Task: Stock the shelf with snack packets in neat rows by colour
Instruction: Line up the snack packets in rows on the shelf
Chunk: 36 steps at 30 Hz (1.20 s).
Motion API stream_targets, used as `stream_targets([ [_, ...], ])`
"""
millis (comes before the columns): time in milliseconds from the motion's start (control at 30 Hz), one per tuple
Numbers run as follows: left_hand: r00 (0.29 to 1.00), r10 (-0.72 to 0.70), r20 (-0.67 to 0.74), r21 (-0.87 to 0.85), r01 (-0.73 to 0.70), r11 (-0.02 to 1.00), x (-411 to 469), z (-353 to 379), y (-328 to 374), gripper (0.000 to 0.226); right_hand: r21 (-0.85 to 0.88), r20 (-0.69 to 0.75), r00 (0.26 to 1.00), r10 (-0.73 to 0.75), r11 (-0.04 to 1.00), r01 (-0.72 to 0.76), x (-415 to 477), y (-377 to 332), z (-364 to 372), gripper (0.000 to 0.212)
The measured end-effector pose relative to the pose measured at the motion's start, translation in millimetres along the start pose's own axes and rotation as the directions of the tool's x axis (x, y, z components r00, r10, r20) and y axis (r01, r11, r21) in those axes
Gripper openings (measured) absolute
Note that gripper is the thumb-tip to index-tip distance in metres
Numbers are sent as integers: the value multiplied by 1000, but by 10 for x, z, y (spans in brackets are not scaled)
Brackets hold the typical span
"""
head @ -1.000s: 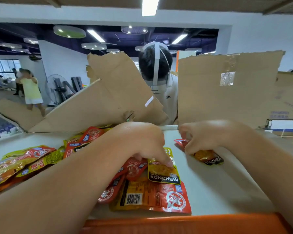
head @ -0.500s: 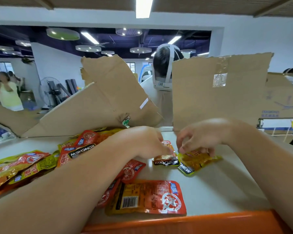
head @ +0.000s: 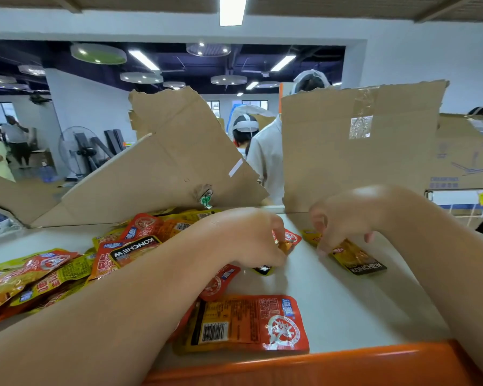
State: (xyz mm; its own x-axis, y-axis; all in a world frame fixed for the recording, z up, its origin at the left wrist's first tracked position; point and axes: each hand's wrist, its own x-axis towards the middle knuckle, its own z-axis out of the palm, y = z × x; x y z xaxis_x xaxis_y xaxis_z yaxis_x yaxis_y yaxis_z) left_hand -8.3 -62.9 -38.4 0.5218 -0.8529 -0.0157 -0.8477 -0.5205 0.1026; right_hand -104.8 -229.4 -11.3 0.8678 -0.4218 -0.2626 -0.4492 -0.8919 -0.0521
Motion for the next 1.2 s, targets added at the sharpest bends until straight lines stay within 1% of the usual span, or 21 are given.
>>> stream_targets([
  [100,1000,-6,29,4,6,1000,-18,-22,-22,48,-60,-5,998,60,996,-60,-44,-14,-10,43],
  [200,999,-32,-10,-2,32,999,-25,-15,-13,52,-106,13,995,98,990,-96,-74,-52,-20,51],
  [300,999,-31,-38,27,32,999,-25,-35,17,52,-90,33,990,136,987,-132,-99,-66,-23,57],
  [467,1000,4,-26,30,-3,1000,-24,-53,-8,48,-140,45,992,120,984,-113,-69,-65,-40,56],
  [567,999,13,-35,41,-11,999,-16,-49,-5,46,-53,42,991,126,991,-123,-55,3,-44,47],
  [633,999,25,-47,80,-21,997,-13,-51,9,47,6,-3,993,122,992,-122,-52,69,-50,38],
  [733,997,44,-59,137,-36,990,-38,-57,24,46,19,-78,992,101,995,-100,-69,146,-87,26],
  [833,990,90,-106,220,-65,973,-50,-69,36,33,32,-201,976,87,996,-82,-154,223,-103,28],
  [900,982,125,-145,275,-81,958,-53,-114,75,23,68,-297,952,77,996,-60,-273,289,-71,32],
  [933,976,149,-161,284,-99,954,-54,-146,112,21,105,-333,940,72,994,-39,-344,341,-42,33],
  [1033,957,205,-207,268,-146,952,-71,-295,309,23,232,-419,906,61,972,42,-631,566,48,28],
  [1200,921,215,-324,142,-177,974,-77,-456,1015,33,319,-578,810,103,942,108,-1324,1242,182,23],
])
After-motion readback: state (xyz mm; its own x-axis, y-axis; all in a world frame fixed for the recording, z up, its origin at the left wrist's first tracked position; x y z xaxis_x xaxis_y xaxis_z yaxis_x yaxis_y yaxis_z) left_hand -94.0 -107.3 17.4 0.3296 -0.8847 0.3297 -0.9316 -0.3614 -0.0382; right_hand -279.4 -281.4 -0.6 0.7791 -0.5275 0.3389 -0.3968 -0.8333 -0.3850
